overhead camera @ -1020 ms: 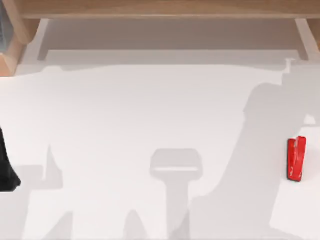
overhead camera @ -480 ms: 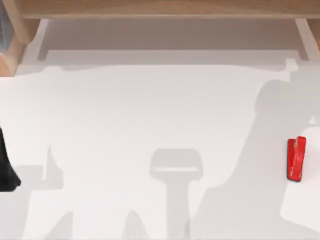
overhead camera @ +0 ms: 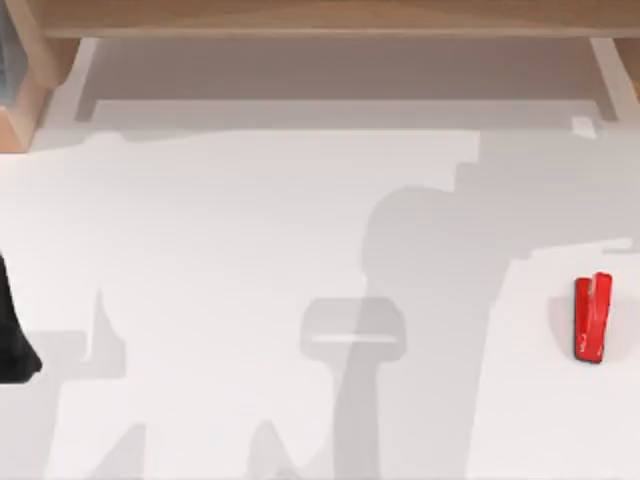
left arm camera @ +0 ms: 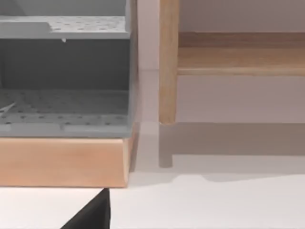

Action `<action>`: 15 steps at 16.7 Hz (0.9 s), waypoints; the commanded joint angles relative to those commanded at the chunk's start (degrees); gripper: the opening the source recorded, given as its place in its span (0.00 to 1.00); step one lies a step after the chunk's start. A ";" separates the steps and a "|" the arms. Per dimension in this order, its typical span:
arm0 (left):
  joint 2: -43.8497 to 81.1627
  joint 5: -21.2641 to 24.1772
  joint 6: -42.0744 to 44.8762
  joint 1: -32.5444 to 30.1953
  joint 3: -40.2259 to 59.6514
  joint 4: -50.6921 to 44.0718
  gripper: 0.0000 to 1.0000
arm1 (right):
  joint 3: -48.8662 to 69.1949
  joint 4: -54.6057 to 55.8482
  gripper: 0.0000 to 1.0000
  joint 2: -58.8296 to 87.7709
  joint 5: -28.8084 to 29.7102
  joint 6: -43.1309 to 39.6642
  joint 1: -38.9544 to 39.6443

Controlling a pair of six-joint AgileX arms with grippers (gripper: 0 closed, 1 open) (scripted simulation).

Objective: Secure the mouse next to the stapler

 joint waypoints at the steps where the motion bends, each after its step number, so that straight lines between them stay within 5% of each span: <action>1: 0.00 0.00 0.00 0.00 0.00 0.00 1.00 | -0.10 -1.25 1.00 -1.31 -0.10 0.55 0.44; 6: 0.00 0.00 0.00 0.00 0.00 0.00 1.00 | -0.65 -2.34 1.00 -2.91 -0.24 1.16 1.06; 15: 0.00 0.00 0.00 0.00 0.00 0.00 1.00 | -5.96 14.10 1.00 10.05 0.18 -2.10 -2.81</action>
